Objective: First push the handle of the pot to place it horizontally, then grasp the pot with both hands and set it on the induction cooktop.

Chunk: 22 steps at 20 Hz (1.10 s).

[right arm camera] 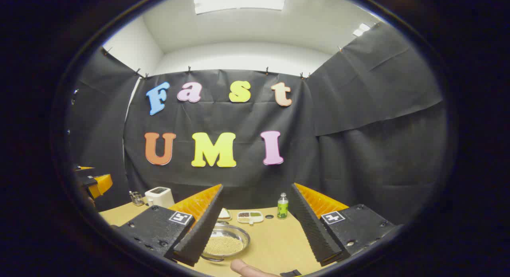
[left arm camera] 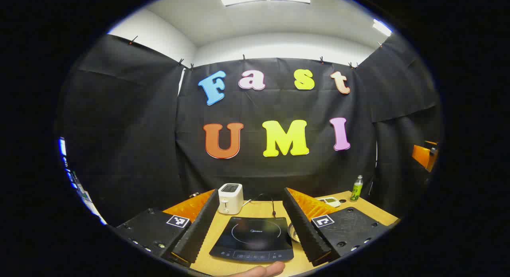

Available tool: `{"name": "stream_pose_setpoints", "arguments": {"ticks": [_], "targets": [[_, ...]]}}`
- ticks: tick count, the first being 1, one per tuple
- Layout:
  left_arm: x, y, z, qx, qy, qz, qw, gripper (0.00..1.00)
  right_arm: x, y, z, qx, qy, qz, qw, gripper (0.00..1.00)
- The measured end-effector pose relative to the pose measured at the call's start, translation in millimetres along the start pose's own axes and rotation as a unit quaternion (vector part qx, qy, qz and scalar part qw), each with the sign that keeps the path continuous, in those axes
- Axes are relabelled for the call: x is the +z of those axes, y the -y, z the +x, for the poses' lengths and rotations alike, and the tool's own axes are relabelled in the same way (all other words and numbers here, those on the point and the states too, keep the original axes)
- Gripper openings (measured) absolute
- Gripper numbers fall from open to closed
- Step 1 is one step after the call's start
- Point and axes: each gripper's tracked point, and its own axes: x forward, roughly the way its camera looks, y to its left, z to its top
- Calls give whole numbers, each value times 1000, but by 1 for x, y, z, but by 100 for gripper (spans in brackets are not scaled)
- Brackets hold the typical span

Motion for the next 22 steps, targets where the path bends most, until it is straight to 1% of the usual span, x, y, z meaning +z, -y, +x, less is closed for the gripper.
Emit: {"name": "stream_pose_setpoints", "arguments": {"ticks": [1,2,7,11,16,21,22], "targets": [[-1,-5,0,8,0,-4,1000,95,1,-1,-1,2,-2,-1,1000,99],[-3,-5,1,7,-2,-7,1000,95,0,-1,-2,2,-4,-2,1000,99],[-3,3,-3,-19,0,-13,1000,96,4,-2,-8,6,0,-2,1000,99],[-6,9,-6,-27,1,-8,1000,96,1,-3,-6,8,-4,-5,1000,99],[-7,21,-13,-43,4,3,999,96,-15,-12,2,16,-24,-5,1000,99],[-2,28,-23,-53,14,-3,999,96,-30,-27,13,32,-41,-2,999,99],[-1,29,-25,-52,16,-3,998,100,-35,-30,15,36,-46,0,998,99]]}}
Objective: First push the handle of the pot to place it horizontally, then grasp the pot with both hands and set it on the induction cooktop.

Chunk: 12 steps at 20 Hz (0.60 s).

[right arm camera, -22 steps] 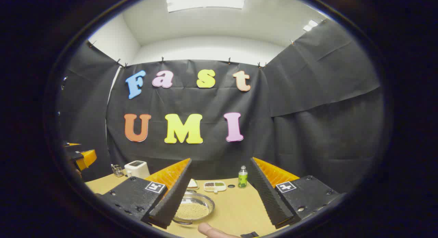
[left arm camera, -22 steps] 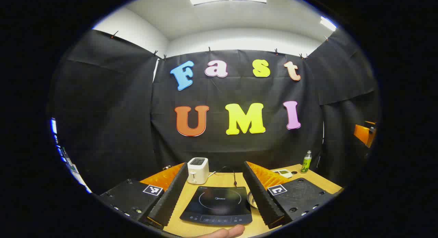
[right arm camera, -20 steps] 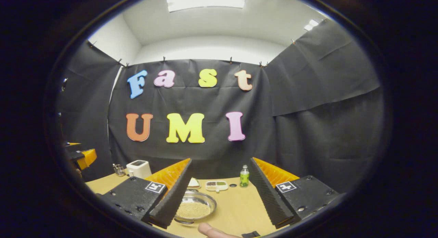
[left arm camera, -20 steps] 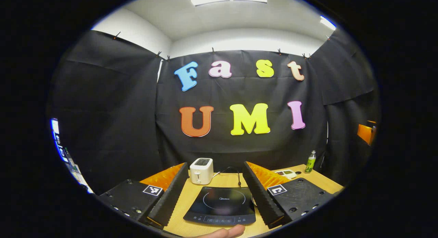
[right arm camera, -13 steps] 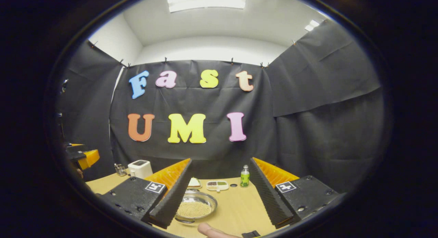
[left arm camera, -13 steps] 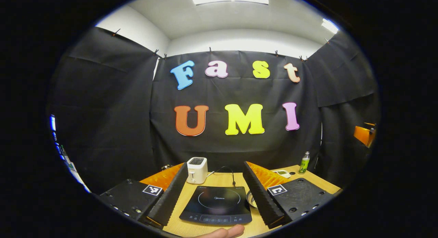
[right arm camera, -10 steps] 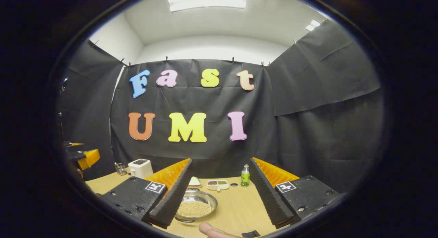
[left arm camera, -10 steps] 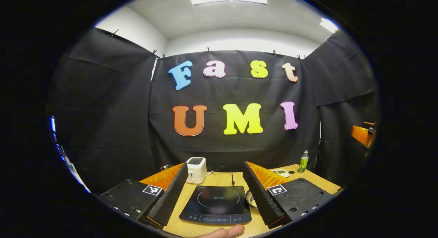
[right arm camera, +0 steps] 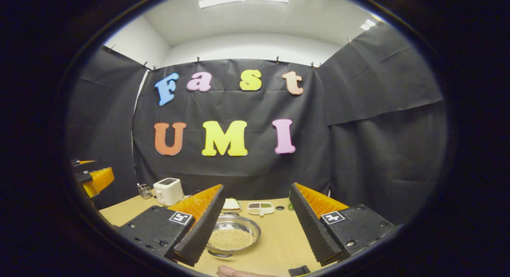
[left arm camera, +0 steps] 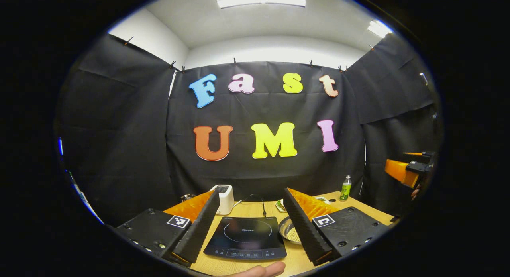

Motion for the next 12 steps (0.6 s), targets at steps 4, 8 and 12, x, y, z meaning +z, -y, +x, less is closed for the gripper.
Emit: {"name": "stream_pose_setpoints", "arguments": {"ticks": [4,8,12], "targets": [[-1,-1,-8,6,1,9,1000,95,-21,-23,12,29,-19,-8,999,90],[-8,-4,-13,14,-6,12,1000,96,-54,-59,25,75,-51,-12,996,70],[-14,-7,-18,14,-8,7,1000,96,-96,-94,33,128,-107,9,986,34]]}}
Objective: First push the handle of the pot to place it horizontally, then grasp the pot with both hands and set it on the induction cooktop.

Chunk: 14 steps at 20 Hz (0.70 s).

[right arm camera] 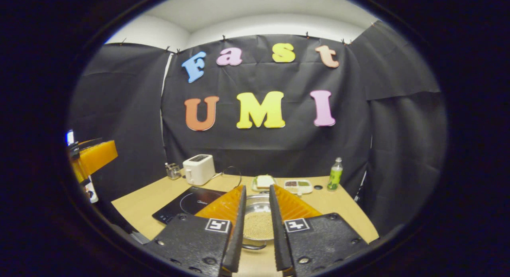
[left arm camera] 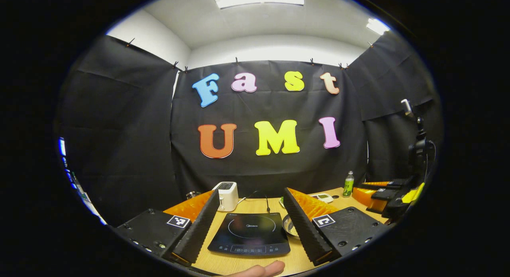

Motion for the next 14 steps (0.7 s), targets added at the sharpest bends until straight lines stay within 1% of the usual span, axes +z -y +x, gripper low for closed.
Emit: {"name": "stream_pose_setpoints", "arguments": {"ticks": [1,2,3,5,6,8,9,10,12,14], "targets": [[-2,-2,0,1,-1,0,1000,96,-10,-3,6,3,-14,11,1000,26],[-5,-5,1,2,-4,0,1000,96,-21,-7,12,9,-28,16,999,13],[-7,-8,1,5,-5,0,1000,95,-32,-15,19,22,-44,20,999,4],[-9,-21,0,22,-4,-3,1000,96,-51,-24,27,27,-64,14,997,0],[-8,-28,-1,32,0,-5,999,96,-60,-24,30,24,-69,6,997,4],[-10,-34,-2,39,1,-6,999,96,-83,-27,41,19,-91,5,996,4],[-12,-36,-3,43,0,-5,999,96,-95,-32,47,21,-105,8,994,1],[-14,-42,-5,52,1,0,999,96,-109,-36,52,24,-121,9,992,4],[-13,-52,-4,71,7,7,997,96,-132,-45,61,33,-149,11,988,4],[-14,-47,-5,67,7,4,998,96,-154,-56,68,44,-175,16,983,4]]}}
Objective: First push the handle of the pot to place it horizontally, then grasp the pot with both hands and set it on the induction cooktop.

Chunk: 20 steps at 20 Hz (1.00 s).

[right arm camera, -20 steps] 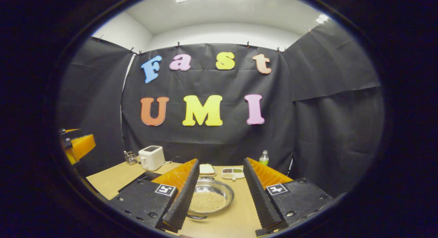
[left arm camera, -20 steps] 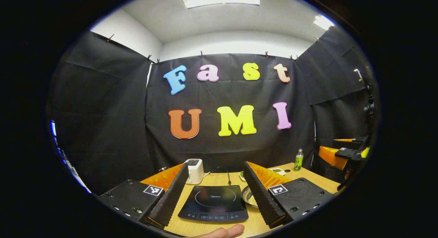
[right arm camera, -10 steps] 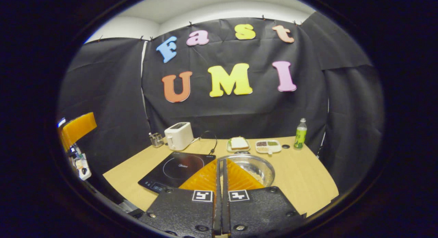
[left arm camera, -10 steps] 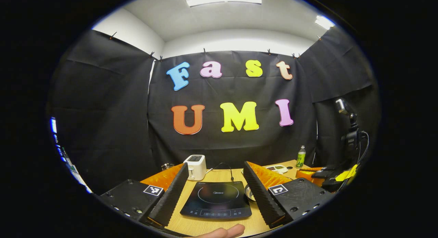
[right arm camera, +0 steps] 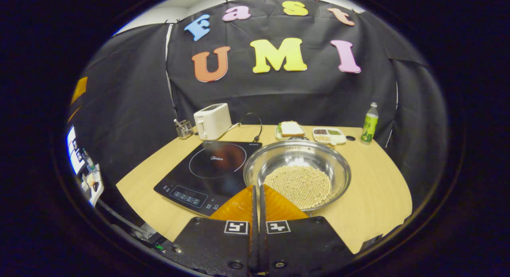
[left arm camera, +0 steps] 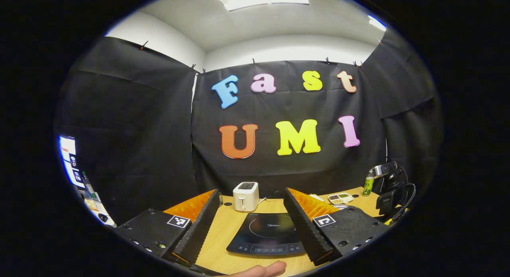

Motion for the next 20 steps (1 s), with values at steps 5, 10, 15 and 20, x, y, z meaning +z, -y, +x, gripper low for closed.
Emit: {"name": "stream_pose_setpoints", "arguments": {"ticks": [5,10,15,20], "targets": [[-3,0,-1,-2,-4,-1,1000,96,-29,-2,24,7,-35,8,999,4],[-16,6,3,-7,-20,0,1000,96,-52,10,40,1,-67,30,997,4],[-21,16,6,-11,-25,7,1000,96,-62,11,48,21,-85,69,994,4],[-21,28,4,-25,-26,13,999,96,-67,22,48,17,-89,70,993,4]]}}
